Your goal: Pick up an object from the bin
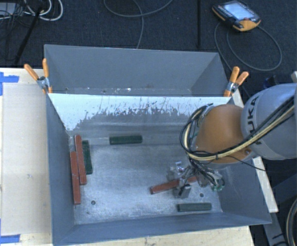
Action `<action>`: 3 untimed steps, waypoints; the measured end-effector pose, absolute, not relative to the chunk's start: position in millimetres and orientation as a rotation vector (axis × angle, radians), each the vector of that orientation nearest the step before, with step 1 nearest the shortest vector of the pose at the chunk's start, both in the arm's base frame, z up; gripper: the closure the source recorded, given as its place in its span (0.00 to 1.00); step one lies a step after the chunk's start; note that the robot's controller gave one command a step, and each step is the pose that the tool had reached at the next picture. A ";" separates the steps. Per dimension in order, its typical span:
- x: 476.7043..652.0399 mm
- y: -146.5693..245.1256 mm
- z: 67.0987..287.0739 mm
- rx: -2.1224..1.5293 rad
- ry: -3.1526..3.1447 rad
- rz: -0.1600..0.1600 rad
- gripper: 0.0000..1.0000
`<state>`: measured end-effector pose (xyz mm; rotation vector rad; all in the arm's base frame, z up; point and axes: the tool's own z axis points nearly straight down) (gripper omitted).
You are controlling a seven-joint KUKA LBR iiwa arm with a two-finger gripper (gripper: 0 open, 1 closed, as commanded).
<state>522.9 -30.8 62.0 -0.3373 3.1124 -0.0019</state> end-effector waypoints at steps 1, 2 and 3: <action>522.6 -30.6 62.6 -0.361 3.110 -0.002 1.00; 522.7 -30.5 64.8 -0.374 3.110 -0.002 1.00; 520.1 -30.2 73.8 -0.365 3.123 0.002 1.00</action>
Offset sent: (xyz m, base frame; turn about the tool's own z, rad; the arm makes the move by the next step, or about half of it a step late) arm 0.0002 -0.0001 0.0124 0.0000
